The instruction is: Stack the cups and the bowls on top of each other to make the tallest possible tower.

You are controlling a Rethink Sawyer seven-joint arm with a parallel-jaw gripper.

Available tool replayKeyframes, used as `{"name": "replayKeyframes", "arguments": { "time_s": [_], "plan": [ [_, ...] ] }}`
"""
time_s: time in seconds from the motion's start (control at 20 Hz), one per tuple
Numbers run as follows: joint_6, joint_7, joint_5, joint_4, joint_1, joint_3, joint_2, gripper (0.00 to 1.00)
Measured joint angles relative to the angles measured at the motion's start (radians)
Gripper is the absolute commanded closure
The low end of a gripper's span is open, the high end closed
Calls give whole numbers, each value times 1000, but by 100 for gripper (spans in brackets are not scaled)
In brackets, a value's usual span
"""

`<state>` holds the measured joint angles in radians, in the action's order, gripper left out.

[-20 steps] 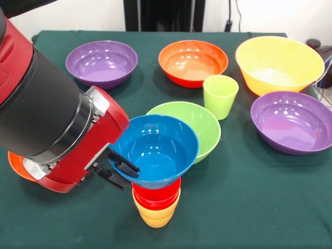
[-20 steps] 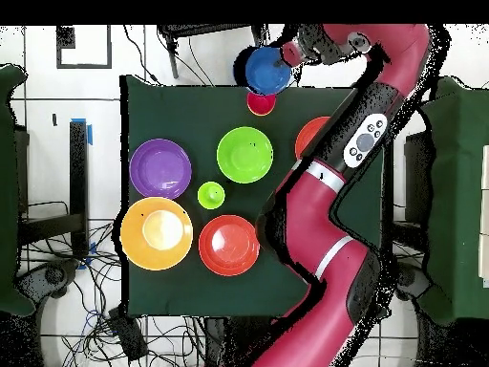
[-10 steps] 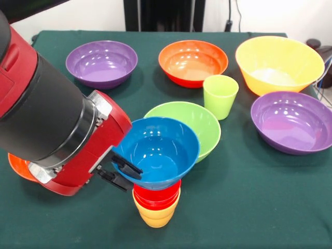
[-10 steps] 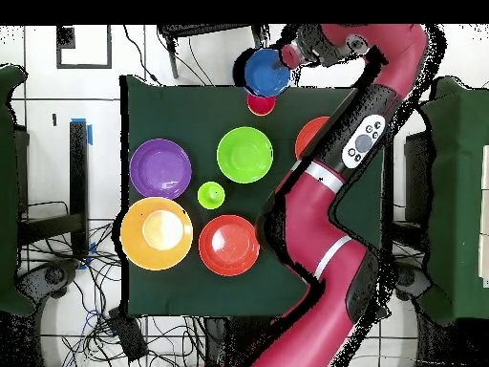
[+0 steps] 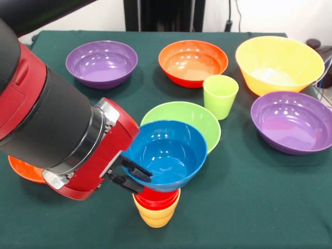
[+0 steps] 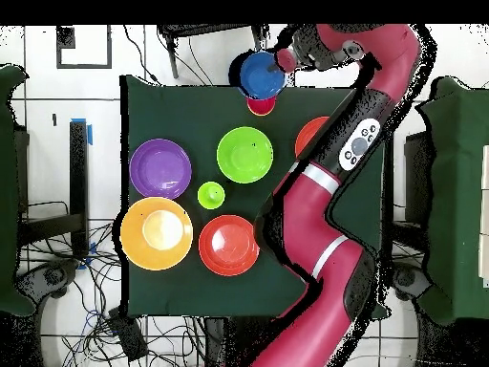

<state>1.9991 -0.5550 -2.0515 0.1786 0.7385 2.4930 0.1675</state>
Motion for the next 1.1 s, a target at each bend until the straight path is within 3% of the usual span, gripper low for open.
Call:
{"name": "replayKeyframes", "arguments": {
  "time_s": [1.1],
  "plan": [
    [-74, 0, 4, 0, 0, 0, 3, 100]
  ]
}}
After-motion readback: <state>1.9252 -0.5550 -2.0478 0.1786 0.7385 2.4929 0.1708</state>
